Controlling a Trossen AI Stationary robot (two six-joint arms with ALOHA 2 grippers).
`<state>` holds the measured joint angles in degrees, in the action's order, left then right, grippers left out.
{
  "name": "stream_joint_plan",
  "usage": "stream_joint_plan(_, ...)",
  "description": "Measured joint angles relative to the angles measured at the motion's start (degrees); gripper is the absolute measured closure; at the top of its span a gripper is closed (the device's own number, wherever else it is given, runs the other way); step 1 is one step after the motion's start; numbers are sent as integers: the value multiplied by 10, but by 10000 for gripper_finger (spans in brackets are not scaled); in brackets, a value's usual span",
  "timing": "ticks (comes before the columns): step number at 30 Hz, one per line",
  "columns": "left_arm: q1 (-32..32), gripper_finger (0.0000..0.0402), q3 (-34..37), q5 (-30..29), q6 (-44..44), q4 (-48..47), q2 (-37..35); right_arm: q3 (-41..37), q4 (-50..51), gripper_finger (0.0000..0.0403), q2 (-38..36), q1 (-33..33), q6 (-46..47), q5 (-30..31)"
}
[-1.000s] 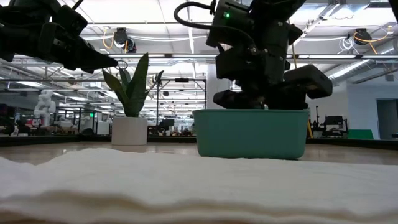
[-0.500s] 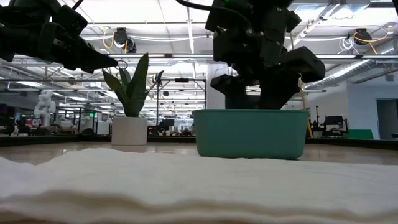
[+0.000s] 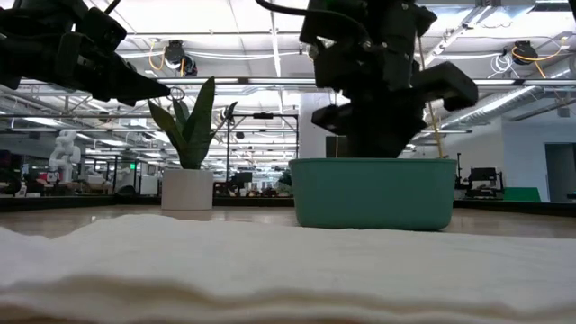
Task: Pick and placing Produce into tupperware
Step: Put the strawberry into the bin
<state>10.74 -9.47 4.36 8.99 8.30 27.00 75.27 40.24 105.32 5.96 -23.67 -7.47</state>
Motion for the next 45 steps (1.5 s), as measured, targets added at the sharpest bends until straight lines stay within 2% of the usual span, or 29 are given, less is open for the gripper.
stream_joint_plan(9,0,376,0,0,1,-2,0,35,37,399,0,-3,-10,0)
stream_joint_plan(25,0,376,0,0,2,-8,0,35,52,402,0,-14,6,-3)
stream_joint_plan(31,0,376,0,-2,2,-8,0,62,116,403,-11,-30,20,-2)
stream_joint_plan(38,0,376,0,-15,3,-8,0,90,166,403,-53,-60,20,-2)
stream_joint_plan(45,0,376,0,-15,2,-8,0,90,164,403,-121,-97,36,-32)
